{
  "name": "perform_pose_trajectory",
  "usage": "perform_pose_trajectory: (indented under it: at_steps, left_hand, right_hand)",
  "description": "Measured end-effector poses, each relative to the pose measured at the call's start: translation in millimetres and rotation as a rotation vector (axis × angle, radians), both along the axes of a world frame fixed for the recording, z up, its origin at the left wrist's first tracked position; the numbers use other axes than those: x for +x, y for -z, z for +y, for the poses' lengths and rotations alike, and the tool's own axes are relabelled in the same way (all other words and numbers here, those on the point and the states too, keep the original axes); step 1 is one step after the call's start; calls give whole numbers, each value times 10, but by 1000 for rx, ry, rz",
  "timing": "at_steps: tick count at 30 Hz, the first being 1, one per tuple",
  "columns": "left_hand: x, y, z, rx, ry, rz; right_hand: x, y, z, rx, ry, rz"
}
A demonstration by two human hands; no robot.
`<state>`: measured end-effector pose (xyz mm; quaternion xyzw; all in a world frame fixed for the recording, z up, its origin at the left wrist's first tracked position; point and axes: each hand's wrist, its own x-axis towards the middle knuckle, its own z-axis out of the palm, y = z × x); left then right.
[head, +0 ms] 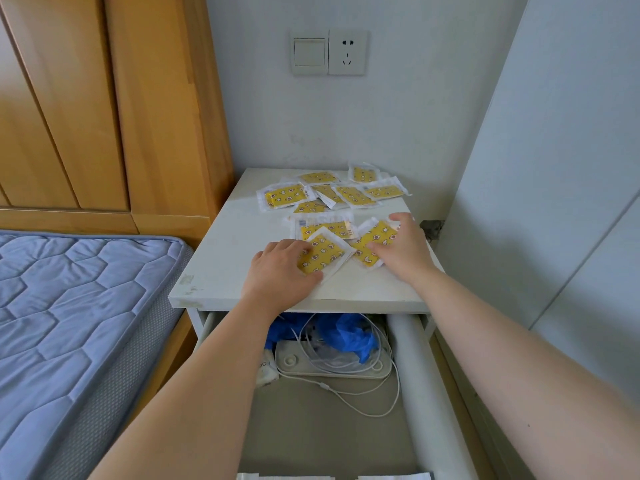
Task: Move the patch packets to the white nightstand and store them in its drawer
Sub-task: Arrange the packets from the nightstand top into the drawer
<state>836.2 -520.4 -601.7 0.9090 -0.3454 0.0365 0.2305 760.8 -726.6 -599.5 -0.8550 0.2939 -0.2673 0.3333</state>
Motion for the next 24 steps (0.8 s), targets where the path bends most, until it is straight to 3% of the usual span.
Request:
perform_pose_trajectory:
  at_steps: [5, 9, 12, 15, 17, 24]
  left_hand:
    - [3, 16, -2, -51, 6, 3]
    - [-3, 4, -4, -75, 7, 32]
    - [-12, 4, 13, -213, 5, 89]
    - [-18, 42, 35, -275, 44, 44]
    - [-18, 46, 36, -224, 53, 22]
    - [-3, 41, 15, 31, 33, -51]
  right_hand:
    - [-137, -20, -115, 477, 330, -542]
    - [-144, -8, -16, 725, 249, -718]
    - [-81, 20, 223, 636, 101, -583]
    - [-8, 44, 446, 240, 75, -349]
    - [23, 38, 542, 90, 51, -226]
    - [172, 69, 455, 147, -41, -167]
